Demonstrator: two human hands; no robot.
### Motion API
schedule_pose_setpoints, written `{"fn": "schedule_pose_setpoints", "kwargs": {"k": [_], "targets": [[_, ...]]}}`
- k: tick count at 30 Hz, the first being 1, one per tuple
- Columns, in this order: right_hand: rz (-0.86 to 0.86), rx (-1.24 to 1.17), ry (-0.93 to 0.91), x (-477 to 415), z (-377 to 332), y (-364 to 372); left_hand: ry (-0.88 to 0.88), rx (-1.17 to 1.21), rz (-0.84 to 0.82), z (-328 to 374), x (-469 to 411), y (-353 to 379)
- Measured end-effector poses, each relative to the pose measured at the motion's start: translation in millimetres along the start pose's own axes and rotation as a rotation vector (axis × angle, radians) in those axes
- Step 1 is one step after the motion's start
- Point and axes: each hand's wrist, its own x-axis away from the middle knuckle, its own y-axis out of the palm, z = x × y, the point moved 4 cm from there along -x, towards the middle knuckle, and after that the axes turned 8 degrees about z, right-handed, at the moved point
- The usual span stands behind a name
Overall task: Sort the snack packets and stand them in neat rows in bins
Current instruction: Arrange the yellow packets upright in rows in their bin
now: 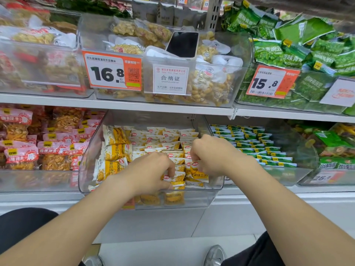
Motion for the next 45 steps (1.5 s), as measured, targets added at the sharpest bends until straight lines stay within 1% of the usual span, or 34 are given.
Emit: {"fn": "schedule_pose_setpoints", "kwargs": {"k": [4,8,12,15,16,17,19,20,21,23,24,26,31,34,36,38,41,43,45], "targets": [[-0.106,0.045,-0.07,-3.0,-18.2,20.4,0.001,-0.007,-0.01,-3.6,-2.3,3.0],[-0.049,0.023,-0.051,-15.4,-12.0,25.4,0.022,0.004,-0.02,-9.9,-4.7,6.4],[-0.086,0.009,-0.035,-16.0,-11.2,30.7,0.008,0.131,-0.027,-13.6,-3.2,5.4],[-0.053,-0.037,0.014,-17.0,-7.1,25.1,-0.047,0.202,0.034,-14.4,3.2,-9.5],[-0.018,-0.051,0.023,-17.9,-4.8,23.2,-0.085,0.169,0.07,-17.2,7.0,-15.4],[0.02,-0.07,0.03,-18.4,-3.3,21.3,-0.132,0.087,0.117,-20.8,11.5,-22.7],[0.102,-0.136,0.039,-17.6,-2.6,17.1,-0.22,-0.207,0.211,-30.4,20.8,-37.3],[0.147,-0.183,0.045,-15.9,-3.5,13.2,-0.284,-0.354,0.209,-36.8,25.9,-42.4],[0.193,-0.228,0.049,-13.6,-5.4,8.6,-0.361,-0.46,0.158,-44.0,30.8,-45.5],[0.259,-0.313,0.058,-7.6,-10.0,-0.8,-0.471,-0.515,-0.004,-52.8,41.1,-48.3],[0.27,-0.355,0.064,-4.4,-13.5,-5.1,-0.485,-0.51,-0.055,-55.3,44.7,-48.1],[0.262,-0.432,0.068,0.0,-20.4,-10.3,-0.489,-0.519,-0.068,-56.2,47.4,-48.1],[0.275,-0.49,0.087,-2.1,-29.5,-12.6,-0.471,-0.411,0.047,-53.5,45.1,-53.6],[0.271,-0.566,0.1,-6.1,-34.2,-11.0,-0.437,-0.202,0.096,-54.5,43.8,-51.7],[0.276,-0.66,0.109,-10.3,-38.6,-7.9,-0.379,-0.091,0.122,-53.3,40.4,-48.9],[0.264,-0.748,0.157,-14.8,-42.3,-1.8,-0.335,0.005,0.181,-49.9,36.6,-47.7],[0.145,-0.893,0.258,-21.3,-43.7,7.9,-0.319,0.182,0.361,-43.9,32.7,-53.7],[0.059,-1.08,0.262,-22.1,-44.9,9.0,-0.295,0.315,0.501,-40.6,31.5,-61.7],[0.023,-1.262,0.218,-19.3,-44.9,3.4,-0.262,0.414,0.572,-36.6,30.9,-67.3]]}}
